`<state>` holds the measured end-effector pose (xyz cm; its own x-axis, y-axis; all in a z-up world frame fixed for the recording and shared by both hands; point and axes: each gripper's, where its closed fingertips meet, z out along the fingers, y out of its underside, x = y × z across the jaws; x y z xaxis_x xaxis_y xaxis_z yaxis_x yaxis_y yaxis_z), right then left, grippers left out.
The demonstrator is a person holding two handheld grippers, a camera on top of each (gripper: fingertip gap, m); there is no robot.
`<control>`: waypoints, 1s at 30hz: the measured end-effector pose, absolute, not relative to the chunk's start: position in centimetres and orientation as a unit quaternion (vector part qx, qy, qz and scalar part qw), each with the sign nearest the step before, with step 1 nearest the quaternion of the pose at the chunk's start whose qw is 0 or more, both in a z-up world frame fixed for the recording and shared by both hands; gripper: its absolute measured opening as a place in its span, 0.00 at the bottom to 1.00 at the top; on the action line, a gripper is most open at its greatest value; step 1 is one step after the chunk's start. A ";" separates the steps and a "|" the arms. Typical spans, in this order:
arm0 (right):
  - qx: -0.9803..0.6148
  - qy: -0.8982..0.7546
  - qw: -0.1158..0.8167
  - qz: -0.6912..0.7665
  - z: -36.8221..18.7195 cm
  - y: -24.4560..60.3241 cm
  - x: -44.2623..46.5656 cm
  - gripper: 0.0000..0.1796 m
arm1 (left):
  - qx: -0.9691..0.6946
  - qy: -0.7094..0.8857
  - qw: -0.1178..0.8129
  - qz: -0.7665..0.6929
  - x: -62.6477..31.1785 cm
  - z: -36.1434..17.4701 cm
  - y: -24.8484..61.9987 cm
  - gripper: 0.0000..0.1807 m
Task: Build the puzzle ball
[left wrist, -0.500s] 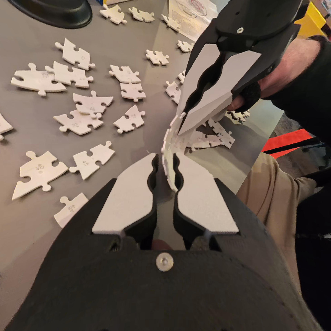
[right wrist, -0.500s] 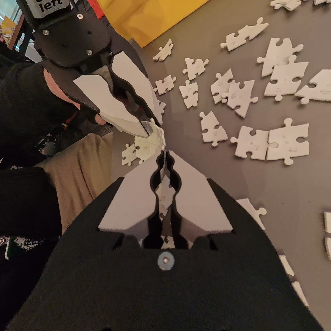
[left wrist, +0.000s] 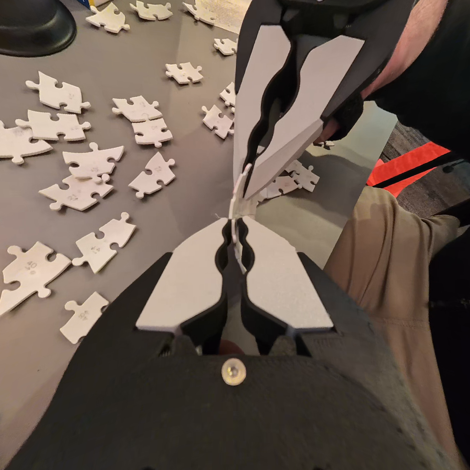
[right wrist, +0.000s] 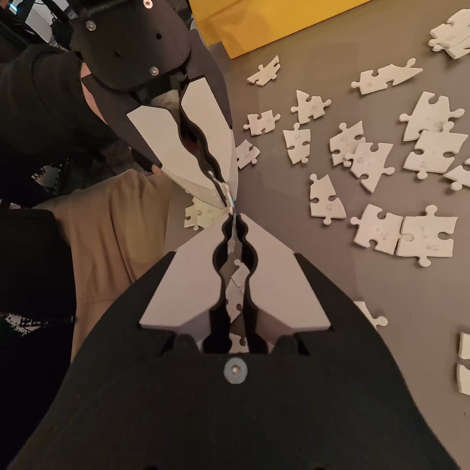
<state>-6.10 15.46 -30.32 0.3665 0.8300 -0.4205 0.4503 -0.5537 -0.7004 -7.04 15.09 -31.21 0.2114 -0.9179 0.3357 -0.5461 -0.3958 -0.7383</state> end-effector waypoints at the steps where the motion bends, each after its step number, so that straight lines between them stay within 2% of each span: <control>1: -0.790 -0.404 0.245 0.390 -30.3 15.5 -6.1 0.01 | -0.741 0.490 0.241 -0.392 -7.0 -31.1 15.1 0.03; 30: -0.752 -0.492 0.275 0.341 -29.4 14.5 -6.4 0.00 | -0.710 0.500 0.237 -0.435 -7.0 -30.3 14.1 0.02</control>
<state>-6.45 14.49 -29.40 0.2833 0.9278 -0.2428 0.5529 -0.3648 -0.7491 -7.01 14.12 -30.29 0.1210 -0.9166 0.3810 -0.5037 -0.3875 -0.7721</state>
